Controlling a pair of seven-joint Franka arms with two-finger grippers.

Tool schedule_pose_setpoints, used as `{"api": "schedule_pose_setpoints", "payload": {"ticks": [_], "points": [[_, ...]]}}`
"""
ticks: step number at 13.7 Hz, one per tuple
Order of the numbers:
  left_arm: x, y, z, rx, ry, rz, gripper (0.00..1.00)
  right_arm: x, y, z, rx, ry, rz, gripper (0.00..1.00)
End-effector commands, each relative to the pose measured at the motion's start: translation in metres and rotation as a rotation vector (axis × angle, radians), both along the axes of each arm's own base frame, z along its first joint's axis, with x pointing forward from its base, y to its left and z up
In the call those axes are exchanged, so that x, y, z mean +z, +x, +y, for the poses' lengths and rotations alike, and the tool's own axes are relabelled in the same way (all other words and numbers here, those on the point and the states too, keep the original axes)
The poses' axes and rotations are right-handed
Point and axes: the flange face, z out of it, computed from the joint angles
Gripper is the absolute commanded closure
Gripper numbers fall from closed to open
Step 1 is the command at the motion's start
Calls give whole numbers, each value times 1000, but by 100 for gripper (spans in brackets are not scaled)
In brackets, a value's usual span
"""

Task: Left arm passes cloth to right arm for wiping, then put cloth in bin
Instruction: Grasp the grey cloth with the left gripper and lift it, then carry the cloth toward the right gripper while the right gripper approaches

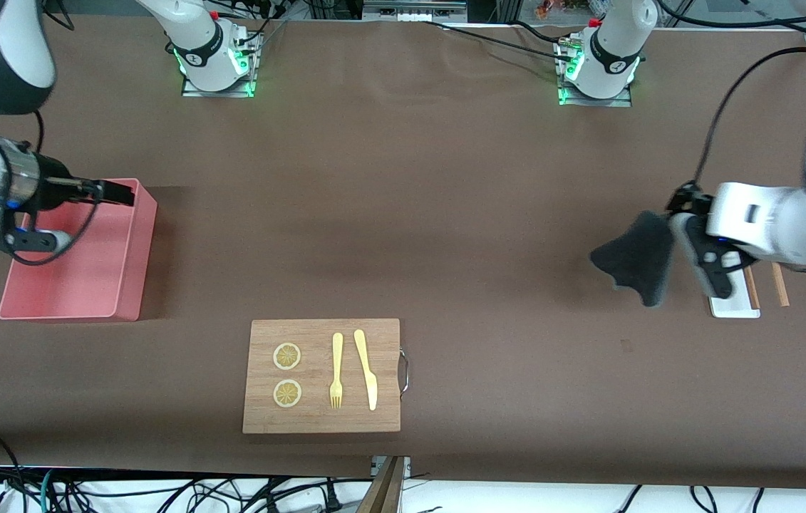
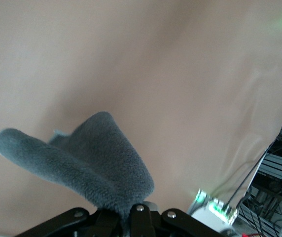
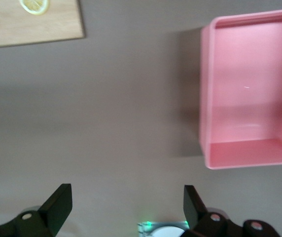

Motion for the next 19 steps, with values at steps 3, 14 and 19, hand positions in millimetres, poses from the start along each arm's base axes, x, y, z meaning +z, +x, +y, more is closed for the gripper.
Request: {"api": "schedule_pose_setpoints", "payload": {"ticks": [3,14,19], "points": [[-9,-21,-145,-154,-82,-67,100,-32,21,58,-116,34,-33,0],[-15,-32,-307,33,-642,-217,100,-97,45,172,-324,133,-139,0],[-11,-56,-357,87,-734,-227,100,-107,37,196,-398,267,-26,0]]}}
